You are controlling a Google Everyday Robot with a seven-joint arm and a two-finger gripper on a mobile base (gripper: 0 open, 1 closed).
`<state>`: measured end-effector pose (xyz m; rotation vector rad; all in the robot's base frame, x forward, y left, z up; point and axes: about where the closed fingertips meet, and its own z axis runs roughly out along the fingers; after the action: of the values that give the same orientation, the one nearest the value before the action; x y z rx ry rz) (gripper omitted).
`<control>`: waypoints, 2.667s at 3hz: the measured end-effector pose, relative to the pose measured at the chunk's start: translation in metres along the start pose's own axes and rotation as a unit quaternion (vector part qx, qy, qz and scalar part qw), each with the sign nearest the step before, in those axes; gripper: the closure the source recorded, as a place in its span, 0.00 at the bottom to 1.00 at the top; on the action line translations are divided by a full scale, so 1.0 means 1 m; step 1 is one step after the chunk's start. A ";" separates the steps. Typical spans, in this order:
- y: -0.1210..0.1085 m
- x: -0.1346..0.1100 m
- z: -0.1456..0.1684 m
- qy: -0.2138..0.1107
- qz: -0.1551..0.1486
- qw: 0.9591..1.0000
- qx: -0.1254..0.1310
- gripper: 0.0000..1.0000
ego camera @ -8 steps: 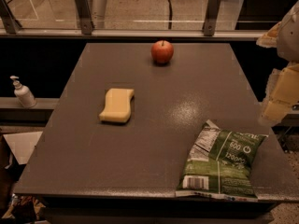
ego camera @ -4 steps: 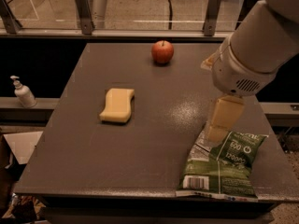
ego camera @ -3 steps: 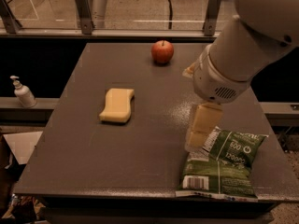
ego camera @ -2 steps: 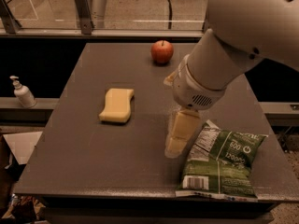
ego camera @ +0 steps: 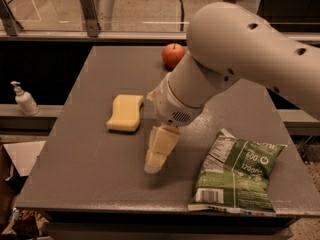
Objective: Pick sponge
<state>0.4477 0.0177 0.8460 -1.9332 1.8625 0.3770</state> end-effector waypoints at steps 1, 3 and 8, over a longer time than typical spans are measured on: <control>-0.008 -0.020 0.024 -0.027 -0.014 1.000 -0.003 0.00; -0.039 -0.052 0.044 -0.056 -0.033 0.998 0.012 0.00; -0.079 -0.031 0.032 -0.038 -0.034 0.998 0.048 0.88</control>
Offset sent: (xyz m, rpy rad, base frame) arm 0.0437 0.0785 -0.0181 0.1362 -0.0481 0.0752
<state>0.5270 0.0607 0.8424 -1.8859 1.7303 0.3302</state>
